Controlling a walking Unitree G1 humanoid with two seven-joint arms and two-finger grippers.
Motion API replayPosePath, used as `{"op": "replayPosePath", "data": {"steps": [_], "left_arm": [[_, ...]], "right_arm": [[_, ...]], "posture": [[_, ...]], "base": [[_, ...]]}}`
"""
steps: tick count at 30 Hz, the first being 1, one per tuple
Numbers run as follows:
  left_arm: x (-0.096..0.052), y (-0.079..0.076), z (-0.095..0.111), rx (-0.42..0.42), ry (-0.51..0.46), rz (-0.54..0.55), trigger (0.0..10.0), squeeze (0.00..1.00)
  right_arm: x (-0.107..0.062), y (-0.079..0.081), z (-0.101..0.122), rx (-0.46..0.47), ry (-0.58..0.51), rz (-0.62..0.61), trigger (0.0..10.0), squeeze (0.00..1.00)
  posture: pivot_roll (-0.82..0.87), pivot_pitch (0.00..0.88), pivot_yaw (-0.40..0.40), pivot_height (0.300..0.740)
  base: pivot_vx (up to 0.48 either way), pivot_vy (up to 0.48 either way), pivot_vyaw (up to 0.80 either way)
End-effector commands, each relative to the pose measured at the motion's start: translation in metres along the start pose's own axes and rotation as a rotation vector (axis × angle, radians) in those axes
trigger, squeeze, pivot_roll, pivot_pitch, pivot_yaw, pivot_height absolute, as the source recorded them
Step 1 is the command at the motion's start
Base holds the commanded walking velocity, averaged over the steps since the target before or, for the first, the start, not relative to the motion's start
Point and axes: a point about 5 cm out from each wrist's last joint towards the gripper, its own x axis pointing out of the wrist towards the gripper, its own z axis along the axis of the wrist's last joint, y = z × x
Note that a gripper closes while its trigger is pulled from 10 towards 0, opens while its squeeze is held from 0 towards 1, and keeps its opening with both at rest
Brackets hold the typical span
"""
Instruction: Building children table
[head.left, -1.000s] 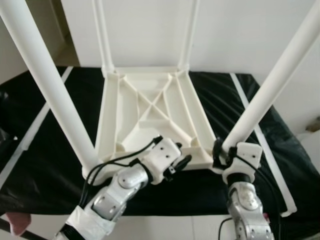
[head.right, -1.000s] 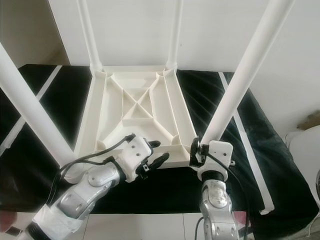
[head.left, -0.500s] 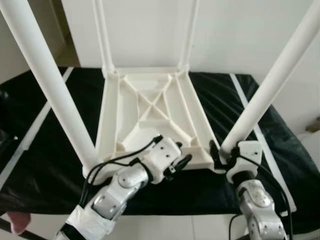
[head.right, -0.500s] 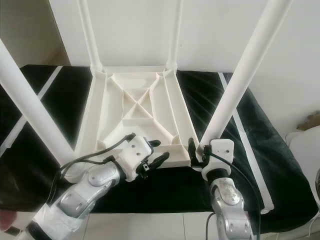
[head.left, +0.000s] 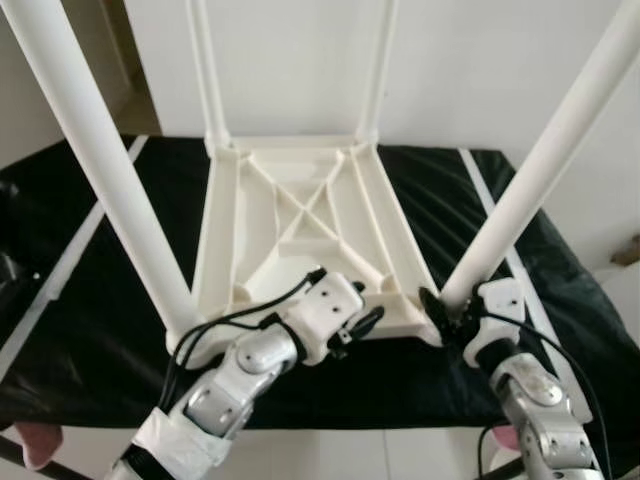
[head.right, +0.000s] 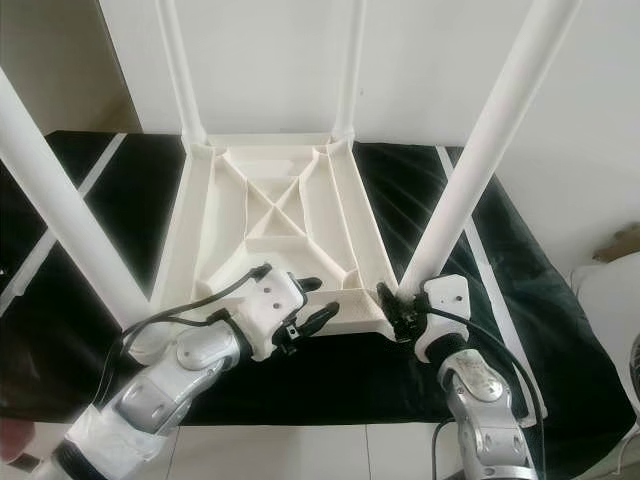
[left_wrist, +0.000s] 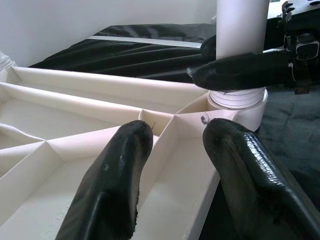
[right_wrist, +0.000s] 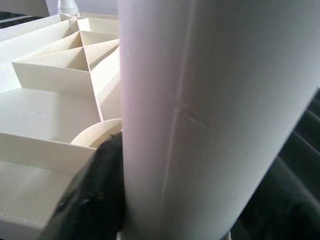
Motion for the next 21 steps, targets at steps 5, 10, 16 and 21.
{"op": "replayPosePath", "data": {"steps": [5, 10, 16, 21], "left_arm": [[-0.001, -0.005, 0.000, 0.002, -0.001, -0.127, 10.0, 0.00], [-0.001, -0.004, 0.000, 0.001, 0.000, -0.128, 10.0, 0.00], [0.000, -0.004, 0.000, 0.002, -0.001, -0.130, 10.0, 0.00], [0.000, -0.005, 0.000, 0.002, -0.002, -0.130, 10.0, 0.00]], "right_arm": [[-0.001, 0.003, -0.002, 0.023, -0.008, 0.010, 0.0, 0.00], [-0.002, 0.008, -0.001, 0.053, -0.018, -0.009, 0.0, 0.00], [-0.002, 0.011, 0.000, 0.073, -0.027, -0.045, 8.3, 0.00], [0.000, 0.022, 0.000, 0.117, -0.008, -0.194, 10.0, 0.00]], "posture": [[-0.11, 0.081, -0.004, 0.740], [-0.12, 0.083, 0.000, 0.740], [-0.12, 0.084, 0.002, 0.740], [-0.12, 0.090, 0.000, 0.740]], "base": [[0.000, 0.000, 0.00], [0.000, 0.000, 0.00], [0.000, 0.000, 0.00], [0.000, 0.000, 0.00]]}}
